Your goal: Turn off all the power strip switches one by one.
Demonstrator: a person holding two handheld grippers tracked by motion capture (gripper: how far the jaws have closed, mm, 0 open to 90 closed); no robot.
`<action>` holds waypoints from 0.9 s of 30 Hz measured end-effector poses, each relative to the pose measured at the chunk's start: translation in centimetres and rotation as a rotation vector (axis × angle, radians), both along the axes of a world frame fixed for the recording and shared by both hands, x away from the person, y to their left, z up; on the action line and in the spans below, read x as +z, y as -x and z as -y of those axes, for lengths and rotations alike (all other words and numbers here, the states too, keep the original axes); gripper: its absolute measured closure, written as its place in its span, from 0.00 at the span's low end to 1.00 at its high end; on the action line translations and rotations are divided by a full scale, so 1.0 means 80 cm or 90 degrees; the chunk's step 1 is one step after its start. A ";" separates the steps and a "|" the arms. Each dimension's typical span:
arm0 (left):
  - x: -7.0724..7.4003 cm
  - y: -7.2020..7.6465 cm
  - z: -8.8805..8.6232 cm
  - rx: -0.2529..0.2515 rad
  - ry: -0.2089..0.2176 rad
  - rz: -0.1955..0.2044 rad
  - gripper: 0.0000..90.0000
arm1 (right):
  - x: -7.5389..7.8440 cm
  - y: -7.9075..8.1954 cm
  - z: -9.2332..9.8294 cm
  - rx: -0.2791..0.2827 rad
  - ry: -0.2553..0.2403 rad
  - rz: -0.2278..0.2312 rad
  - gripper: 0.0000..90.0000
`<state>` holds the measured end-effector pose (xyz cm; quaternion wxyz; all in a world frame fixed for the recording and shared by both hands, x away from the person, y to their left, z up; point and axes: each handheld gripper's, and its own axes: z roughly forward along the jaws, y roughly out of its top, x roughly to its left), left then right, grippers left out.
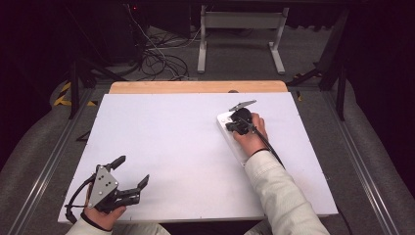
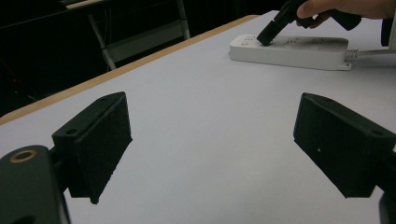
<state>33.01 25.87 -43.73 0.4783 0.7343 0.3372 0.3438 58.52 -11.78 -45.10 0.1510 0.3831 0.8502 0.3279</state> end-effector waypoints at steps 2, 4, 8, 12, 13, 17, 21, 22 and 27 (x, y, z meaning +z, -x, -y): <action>0.000 0.000 0.000 0.001 -0.001 0.001 0.13 | 0.001 -0.001 0.001 0.000 -0.003 -0.005 1.00; 0.000 -0.001 0.000 0.000 0.003 -0.001 0.13 | 0.008 0.000 0.002 0.003 0.016 -0.005 1.00; 0.000 -0.002 -0.001 0.002 -0.002 -0.002 0.13 | 0.019 0.005 0.001 0.005 -0.025 0.035 1.00; 0.000 -0.001 0.000 0.001 -0.001 0.000 0.13 | 0.035 0.005 -0.002 0.018 -0.046 0.061 1.00; 0.000 -0.001 0.000 0.001 0.002 -0.001 0.13 | 0.035 0.002 -0.002 0.018 -0.049 0.061 1.00; 0.000 -0.001 -0.001 0.000 -0.001 -0.001 0.13 | 0.027 -0.007 0.002 0.012 -0.051 0.048 1.00; -0.001 -0.002 0.000 -0.001 0.002 -0.004 0.13 | 0.021 -0.013 -0.001 0.008 -0.055 0.048 1.00; -0.001 -0.002 0.000 -0.001 0.002 -0.004 0.13 | 0.021 -0.013 -0.001 0.008 -0.055 0.048 1.00; -0.001 -0.002 0.000 -0.002 0.001 -0.005 0.13 | 0.007 -0.020 -0.012 -0.001 -0.040 0.061 1.00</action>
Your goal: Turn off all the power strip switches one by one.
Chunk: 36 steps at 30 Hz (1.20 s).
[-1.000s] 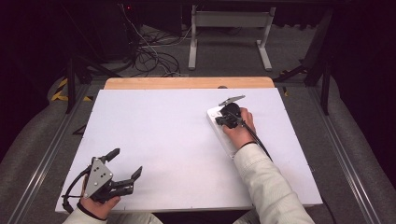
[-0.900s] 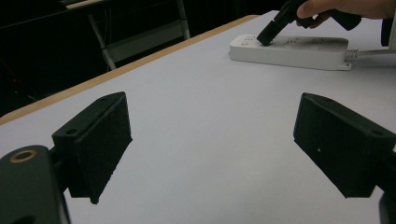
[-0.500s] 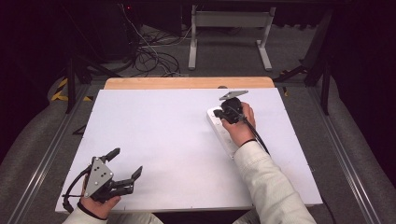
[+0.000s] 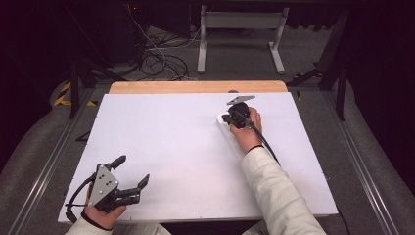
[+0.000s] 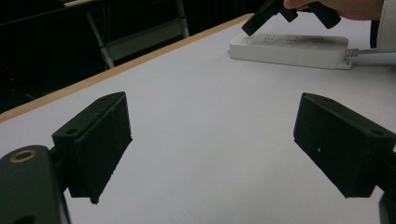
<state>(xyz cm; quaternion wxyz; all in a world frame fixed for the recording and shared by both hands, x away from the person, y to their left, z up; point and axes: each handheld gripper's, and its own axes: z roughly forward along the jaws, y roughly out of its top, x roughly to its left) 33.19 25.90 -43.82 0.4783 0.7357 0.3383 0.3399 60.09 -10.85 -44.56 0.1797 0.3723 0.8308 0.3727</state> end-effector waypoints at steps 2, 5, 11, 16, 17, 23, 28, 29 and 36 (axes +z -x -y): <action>0.000 0.000 0.000 -0.001 0.000 0.000 0.13 | -0.004 -0.003 -0.001 0.001 -0.001 0.001 1.00; -0.001 -0.001 0.000 -0.001 0.002 -0.001 0.13 | -0.008 -0.006 -0.004 0.004 -0.003 0.010 1.00; 0.000 0.000 0.001 -0.002 0.003 -0.002 0.13 | -0.014 -0.011 -0.004 -0.009 0.001 0.010 1.00; 0.000 -0.001 0.001 -0.003 0.002 -0.002 0.13 | -0.014 -0.013 -0.001 -0.010 -0.002 0.003 1.00; 0.000 -0.001 0.001 -0.004 0.002 -0.002 0.13 | -0.015 -0.013 -0.001 -0.010 -0.002 0.001 1.00; 0.000 -0.001 0.001 -0.004 -0.002 -0.002 0.14 | -0.016 -0.014 0.000 -0.020 -0.012 -0.012 1.00; -0.001 -0.001 0.001 -0.004 -0.002 -0.004 0.14 | -0.017 -0.015 0.000 -0.019 -0.016 -0.015 1.00; -0.001 -0.001 0.001 -0.004 -0.002 -0.004 0.14 | -0.017 -0.015 0.000 -0.019 -0.016 -0.015 1.00; 0.000 -0.001 0.001 -0.004 -0.004 -0.002 0.14 | -0.016 -0.015 -0.002 -0.012 -0.011 -0.015 1.00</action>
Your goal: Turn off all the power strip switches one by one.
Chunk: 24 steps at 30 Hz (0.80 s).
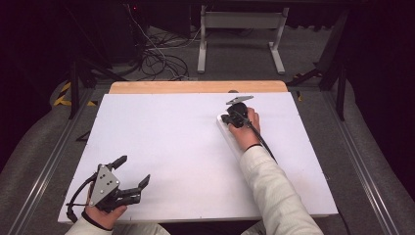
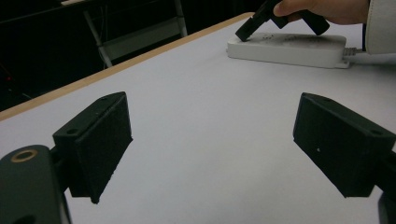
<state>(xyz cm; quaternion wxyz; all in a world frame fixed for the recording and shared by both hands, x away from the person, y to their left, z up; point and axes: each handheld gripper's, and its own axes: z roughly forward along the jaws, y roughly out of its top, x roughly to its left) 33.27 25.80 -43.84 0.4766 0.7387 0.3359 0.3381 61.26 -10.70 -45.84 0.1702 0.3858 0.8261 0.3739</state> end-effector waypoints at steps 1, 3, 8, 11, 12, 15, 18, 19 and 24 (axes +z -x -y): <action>0.000 0.000 0.000 0.000 0.000 0.000 0.14 | 0.000 0.000 0.000 0.000 0.000 0.000 1.00; 0.000 0.000 0.000 0.000 -0.001 0.001 0.14 | 0.000 0.000 0.001 0.001 -0.004 -0.001 1.00; 0.000 0.000 0.000 0.000 0.004 -0.001 0.14 | 0.000 0.000 -0.001 0.001 0.004 0.002 1.00; 0.000 0.000 0.001 0.000 0.005 0.000 0.14 | 0.000 0.000 -0.001 -0.001 0.006 0.002 1.00; 0.000 0.001 0.000 -0.001 0.005 0.000 0.14 | 0.001 0.001 -0.003 0.003 0.022 0.008 1.00; 0.000 0.001 0.000 -0.001 0.006 0.000 0.14 | 0.002 0.003 -0.002 0.002 0.026 0.003 1.00; 0.000 0.001 0.001 -0.002 0.005 -0.001 0.14 | 0.002 0.002 -0.002 0.000 0.027 0.001 1.00; 0.000 0.001 0.001 -0.002 0.005 -0.001 0.14 | 0.002 0.003 -0.002 0.001 0.029 0.003 1.00; 0.000 0.000 0.001 -0.003 0.004 -0.001 0.14 | 0.002 0.003 -0.002 0.000 0.029 0.003 1.00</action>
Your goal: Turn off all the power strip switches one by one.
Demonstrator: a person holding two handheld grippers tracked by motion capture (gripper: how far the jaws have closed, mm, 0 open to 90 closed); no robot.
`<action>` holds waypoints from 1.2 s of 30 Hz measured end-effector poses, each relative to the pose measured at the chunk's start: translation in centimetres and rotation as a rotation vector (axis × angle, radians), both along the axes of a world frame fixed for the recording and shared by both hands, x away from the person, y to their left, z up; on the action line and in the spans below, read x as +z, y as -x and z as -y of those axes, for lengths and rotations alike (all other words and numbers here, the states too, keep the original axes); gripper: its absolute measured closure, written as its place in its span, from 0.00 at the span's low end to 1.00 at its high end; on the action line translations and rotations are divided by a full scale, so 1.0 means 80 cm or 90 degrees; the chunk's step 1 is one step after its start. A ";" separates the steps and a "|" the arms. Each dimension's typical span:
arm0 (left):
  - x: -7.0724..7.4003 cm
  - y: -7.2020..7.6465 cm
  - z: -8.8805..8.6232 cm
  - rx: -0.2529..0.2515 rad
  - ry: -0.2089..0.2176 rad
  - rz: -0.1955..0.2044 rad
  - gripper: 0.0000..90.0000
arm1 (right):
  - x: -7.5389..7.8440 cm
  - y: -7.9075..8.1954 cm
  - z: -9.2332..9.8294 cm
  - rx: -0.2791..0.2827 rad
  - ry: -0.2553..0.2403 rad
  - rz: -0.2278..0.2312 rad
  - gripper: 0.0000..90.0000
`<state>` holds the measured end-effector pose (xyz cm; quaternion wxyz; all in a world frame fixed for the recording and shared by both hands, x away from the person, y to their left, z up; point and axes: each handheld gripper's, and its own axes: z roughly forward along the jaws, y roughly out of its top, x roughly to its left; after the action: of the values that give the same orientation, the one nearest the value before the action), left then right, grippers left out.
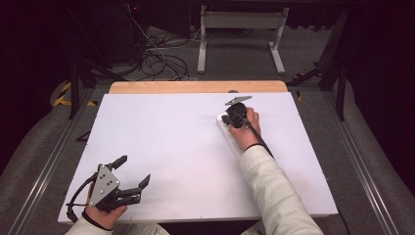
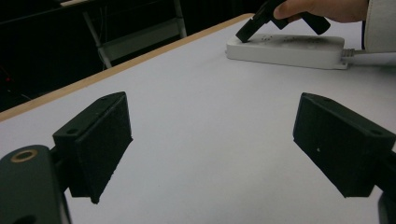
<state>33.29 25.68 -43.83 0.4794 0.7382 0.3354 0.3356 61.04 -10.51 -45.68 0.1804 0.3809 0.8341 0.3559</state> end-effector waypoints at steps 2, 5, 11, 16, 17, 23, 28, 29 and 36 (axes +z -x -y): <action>0.000 -0.001 0.000 0.000 -0.001 0.000 0.14 | -0.001 0.000 0.000 -0.001 0.000 0.001 1.00; 0.000 -0.001 0.001 0.000 0.001 0.000 0.14 | -0.002 0.001 -0.003 -0.002 0.004 0.005 1.00; 0.000 -0.001 -0.001 0.002 -0.001 0.000 0.14 | 0.001 0.001 0.000 0.010 0.006 0.016 1.00; 0.000 -0.003 -0.001 0.003 0.003 -0.006 0.14 | 0.024 0.011 0.005 0.023 -0.035 0.045 1.00; 0.000 -0.003 -0.001 0.003 0.003 -0.006 0.14 | 0.024 0.011 0.005 0.023 -0.035 0.045 1.00; 0.000 -0.001 0.000 0.004 0.001 -0.003 0.14 | 0.051 0.034 0.012 0.053 -0.045 0.070 1.00; 0.000 0.000 0.000 0.007 0.003 -0.002 0.14 | 0.073 0.059 0.015 0.074 -0.074 0.076 0.82; 0.000 0.000 0.000 0.007 0.003 -0.002 0.14 | 0.073 0.059 0.015 0.074 -0.074 0.076 0.82; 0.000 0.001 0.000 0.008 0.002 -0.003 0.14 | 0.094 0.099 0.032 0.111 -0.140 0.106 0.59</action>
<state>33.24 25.72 -43.80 0.4775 0.7365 0.3413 0.3362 53.10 -13.07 -38.19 0.1749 0.2935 0.8023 0.4895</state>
